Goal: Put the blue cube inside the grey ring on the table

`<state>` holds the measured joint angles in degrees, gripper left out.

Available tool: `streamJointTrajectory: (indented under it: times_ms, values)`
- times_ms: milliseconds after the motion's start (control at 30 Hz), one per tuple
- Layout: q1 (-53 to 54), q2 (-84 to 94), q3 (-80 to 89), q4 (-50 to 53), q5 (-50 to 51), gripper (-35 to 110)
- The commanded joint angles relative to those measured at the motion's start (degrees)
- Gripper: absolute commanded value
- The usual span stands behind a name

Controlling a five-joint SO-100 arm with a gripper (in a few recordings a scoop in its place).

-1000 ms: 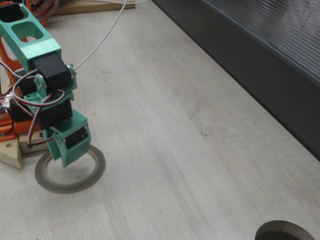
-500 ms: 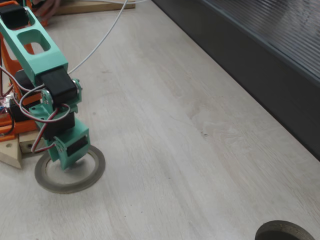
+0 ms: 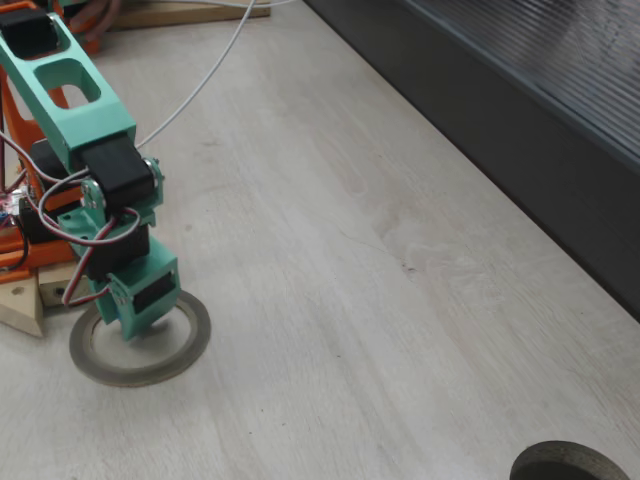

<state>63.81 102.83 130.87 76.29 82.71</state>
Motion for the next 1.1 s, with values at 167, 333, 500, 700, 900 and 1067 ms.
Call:
streamJointTrajectory:
  times_ms: [167, 333, 500, 700, 900, 1067]
  values:
    - [0.4, 1.1, 0.4, 0.0, 0.4, 17]
    - [0.4, 1.1, 0.4, 0.0, 0.5, 17]
    - [0.4, 1.1, 0.4, 0.0, 0.4, 17]
    - [0.4, 1.6, 0.4, 0.0, 0.4, 17]
    - [0.5, 1.8, 0.4, 0.2, 0.4, 17]
    - [0.5, 1.9, 0.3, 0.5, 0.4, 18]
